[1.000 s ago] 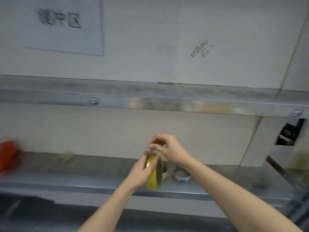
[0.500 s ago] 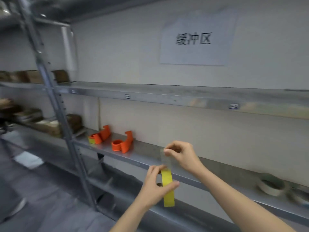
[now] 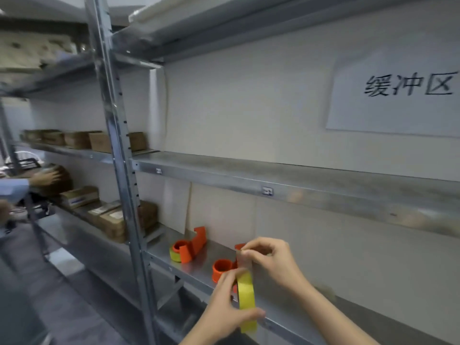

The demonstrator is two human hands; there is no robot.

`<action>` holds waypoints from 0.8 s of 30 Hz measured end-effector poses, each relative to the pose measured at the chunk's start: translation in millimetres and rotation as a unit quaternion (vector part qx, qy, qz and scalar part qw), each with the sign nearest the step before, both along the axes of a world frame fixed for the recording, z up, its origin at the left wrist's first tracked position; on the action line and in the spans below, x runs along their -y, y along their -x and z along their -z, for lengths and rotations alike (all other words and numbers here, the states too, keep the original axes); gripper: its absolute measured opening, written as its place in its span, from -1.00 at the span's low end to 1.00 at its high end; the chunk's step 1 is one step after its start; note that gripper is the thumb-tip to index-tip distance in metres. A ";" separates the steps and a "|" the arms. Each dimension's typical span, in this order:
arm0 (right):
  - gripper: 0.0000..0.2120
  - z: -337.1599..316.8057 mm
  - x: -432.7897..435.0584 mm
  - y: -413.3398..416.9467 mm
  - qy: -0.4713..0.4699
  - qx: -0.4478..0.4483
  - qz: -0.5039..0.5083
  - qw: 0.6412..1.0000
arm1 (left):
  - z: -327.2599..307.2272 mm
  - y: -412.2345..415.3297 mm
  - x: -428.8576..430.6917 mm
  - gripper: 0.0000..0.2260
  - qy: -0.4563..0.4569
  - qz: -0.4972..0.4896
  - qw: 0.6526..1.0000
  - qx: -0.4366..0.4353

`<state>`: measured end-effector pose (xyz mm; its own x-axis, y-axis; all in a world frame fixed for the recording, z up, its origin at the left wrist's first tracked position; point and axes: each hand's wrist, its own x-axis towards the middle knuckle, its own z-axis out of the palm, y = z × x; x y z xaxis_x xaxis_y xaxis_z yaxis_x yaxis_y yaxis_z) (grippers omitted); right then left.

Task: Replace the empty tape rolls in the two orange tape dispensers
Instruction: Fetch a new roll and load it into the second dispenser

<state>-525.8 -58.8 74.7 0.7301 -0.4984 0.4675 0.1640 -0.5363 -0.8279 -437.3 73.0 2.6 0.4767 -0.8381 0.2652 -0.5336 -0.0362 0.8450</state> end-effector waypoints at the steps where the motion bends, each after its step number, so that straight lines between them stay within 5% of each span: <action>1: -0.84 -1.0 3.8 -14.5 -0.001 0.001 0.004 1.000 | -1.3 -14.4 3.3 -0.28 -0.003 -0.002 1.000 0.006; 7: -0.73 -3.1 20.0 -78.0 0.014 -0.013 0.033 0.999 | 1.4 -83.6 26.7 -0.29 -0.024 0.024 0.999 0.010; 24: -0.85 28.9 6.9 -185.7 -0.026 -0.029 0.267 0.963 | 30.7 -230.4 36.8 -0.30 -0.049 0.251 0.966 0.035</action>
<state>-340.1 -65.7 45.8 0.3885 -0.8310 0.3982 -0.1708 -0.4896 -0.8550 -206.9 36.1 -28.1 -0.0127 -0.9818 0.1897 -0.5609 0.1640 0.8115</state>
